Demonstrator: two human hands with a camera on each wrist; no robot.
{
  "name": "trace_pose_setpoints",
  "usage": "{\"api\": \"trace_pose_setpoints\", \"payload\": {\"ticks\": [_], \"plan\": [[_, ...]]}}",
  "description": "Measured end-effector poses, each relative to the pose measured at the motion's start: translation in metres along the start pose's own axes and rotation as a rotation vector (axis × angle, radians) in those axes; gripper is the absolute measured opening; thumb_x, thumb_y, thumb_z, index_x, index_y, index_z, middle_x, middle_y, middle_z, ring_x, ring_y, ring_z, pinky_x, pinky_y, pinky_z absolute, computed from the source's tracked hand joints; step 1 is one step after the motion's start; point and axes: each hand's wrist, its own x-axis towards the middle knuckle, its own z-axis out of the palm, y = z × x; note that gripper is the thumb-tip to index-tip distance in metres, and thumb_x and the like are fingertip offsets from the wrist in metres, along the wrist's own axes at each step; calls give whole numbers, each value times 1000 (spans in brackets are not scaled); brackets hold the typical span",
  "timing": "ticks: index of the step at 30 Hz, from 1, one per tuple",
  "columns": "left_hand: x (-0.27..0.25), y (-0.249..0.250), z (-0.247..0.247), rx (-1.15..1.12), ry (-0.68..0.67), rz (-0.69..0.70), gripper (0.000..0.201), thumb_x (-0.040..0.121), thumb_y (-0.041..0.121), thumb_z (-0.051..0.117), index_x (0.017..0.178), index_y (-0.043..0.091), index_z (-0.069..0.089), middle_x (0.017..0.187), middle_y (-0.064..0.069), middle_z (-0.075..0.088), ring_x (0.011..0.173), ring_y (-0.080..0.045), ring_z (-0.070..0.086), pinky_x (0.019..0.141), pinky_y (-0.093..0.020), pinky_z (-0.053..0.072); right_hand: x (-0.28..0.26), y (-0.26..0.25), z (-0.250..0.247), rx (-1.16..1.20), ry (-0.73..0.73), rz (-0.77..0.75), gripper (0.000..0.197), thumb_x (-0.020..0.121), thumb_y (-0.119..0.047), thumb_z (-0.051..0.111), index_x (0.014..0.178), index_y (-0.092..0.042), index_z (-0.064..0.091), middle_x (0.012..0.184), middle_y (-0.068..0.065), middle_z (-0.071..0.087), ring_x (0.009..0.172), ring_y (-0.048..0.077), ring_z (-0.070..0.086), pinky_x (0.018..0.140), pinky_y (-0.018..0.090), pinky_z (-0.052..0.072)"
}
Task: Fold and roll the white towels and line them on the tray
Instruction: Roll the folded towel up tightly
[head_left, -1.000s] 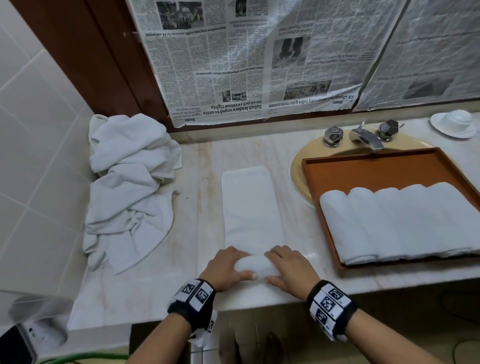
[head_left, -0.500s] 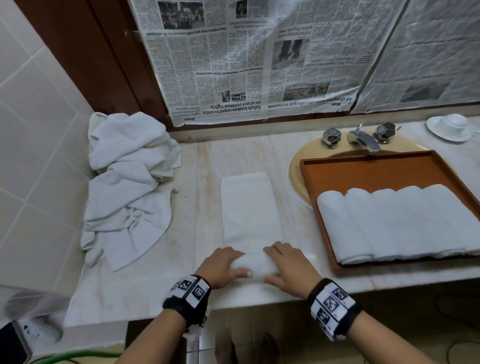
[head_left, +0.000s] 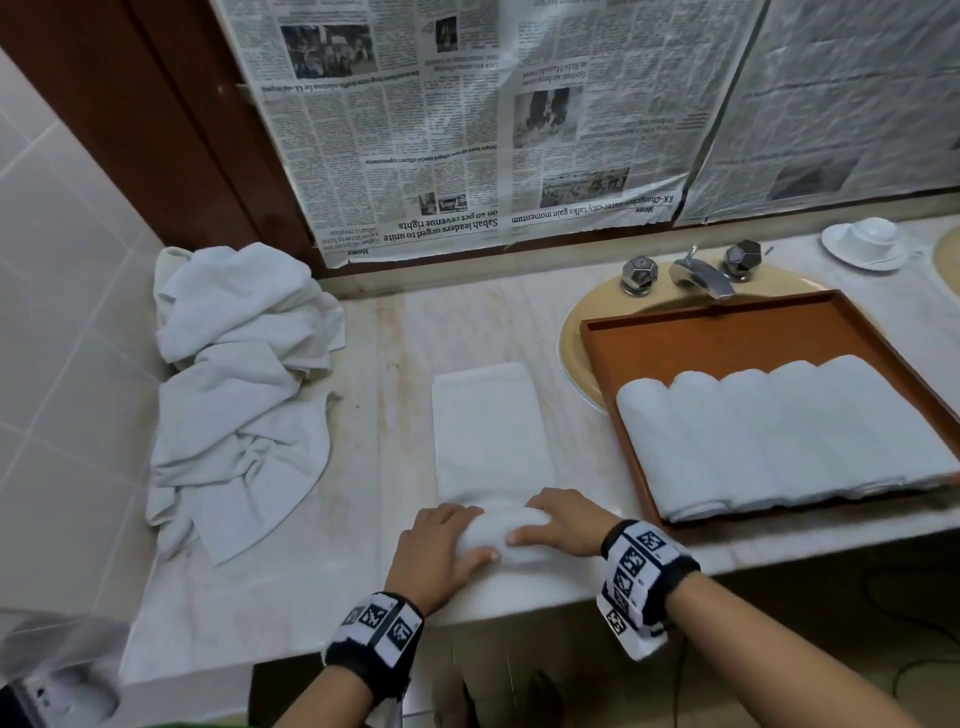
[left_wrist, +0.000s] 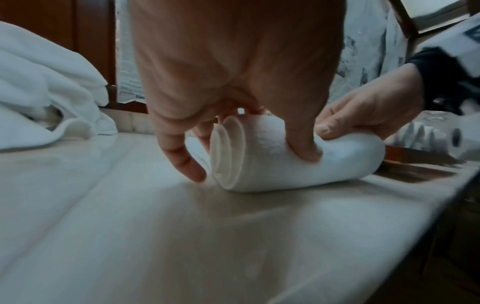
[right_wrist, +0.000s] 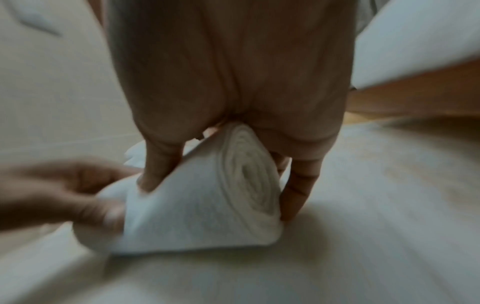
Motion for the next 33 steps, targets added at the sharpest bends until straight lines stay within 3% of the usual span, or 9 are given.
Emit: {"api": "trace_pose_setpoints", "payload": {"ticks": [3, 6, 11, 14, 18, 21, 24, 28, 33], "plan": [[9, -6, -4, -199, -27, -60, 70, 71, 74, 62, 128, 33, 62, 127, 11, 59, 116, -11, 52, 100, -30, 41, -7, 5, 18, -307, 316, -74, 64, 87, -66, 49, 130, -18, 53, 123, 1, 53, 108, 24, 55, 89, 36, 46], [12, 0, -14, -247, -78, -59, 60, 72, 68, 69, 119, 31, 67, 120, 5, 64, 111, -13, 58, 91, -24, 41, -14, 11, 41, -594, 441, -272, 68, 77, -68, 52, 122, -19, 57, 112, 2, 59, 95, 23, 61, 79, 36, 53], [8, 8, -21, -76, -133, -55, 68, 81, 62, 67, 139, 30, 51, 142, 5, 49, 130, -18, 43, 104, -36, 39, -2, 16, 32, -363, 229, -198, 64, 83, -55, 65, 134, -20, 50, 128, 0, 49, 116, 20, 47, 98, 33, 39], [-2, 14, -13, 151, -10, 41, 73, 87, 60, 58, 150, 36, 32, 153, 12, 31, 140, -15, 26, 108, -40, 32, 2, 6, 9, -172, 80, -141, 58, 81, -56, 70, 125, -18, 58, 119, 2, 51, 110, 18, 45, 91, 31, 37], [2, 12, -13, 96, -55, 22, 63, 86, 63, 54, 143, 41, 41, 142, 12, 45, 132, -14, 38, 105, -40, 35, 1, 0, -3, -118, -37, -96, 59, 80, -56, 72, 115, -10, 62, 113, 7, 59, 102, 23, 55, 87, 34, 42], [13, 5, -21, -118, -141, -21, 60, 77, 70, 55, 129, 41, 58, 126, 12, 60, 117, -13, 52, 99, -42, 43, -7, 6, 17, -500, 287, -193, 66, 76, -64, 63, 122, -16, 56, 117, 3, 55, 103, 23, 55, 88, 37, 47], [23, 10, -34, -219, -188, -16, 50, 86, 56, 66, 129, 30, 63, 128, 6, 63, 118, -15, 56, 98, -27, 40, -12, 12, 37, -663, 454, -288, 70, 60, -57, 78, 116, -18, 60, 111, 2, 61, 95, 23, 62, 80, 36, 54], [22, 16, -33, -160, -186, -36, 58, 88, 56, 64, 140, 32, 51, 140, 4, 53, 126, -17, 48, 101, -30, 36, 0, 14, 18, -383, 300, -234, 56, 80, -49, 69, 128, -22, 57, 125, -2, 55, 113, 19, 52, 96, 34, 41], [1, 14, -7, 156, 36, -14, 73, 87, 64, 55, 149, 36, 31, 148, 9, 33, 134, -18, 31, 105, -39, 32, 7, 3, -15, 16, 0, -80, 51, 80, -49, 75, 119, -18, 64, 118, -1, 60, 109, 17, 53, 94, 30, 41]]}}
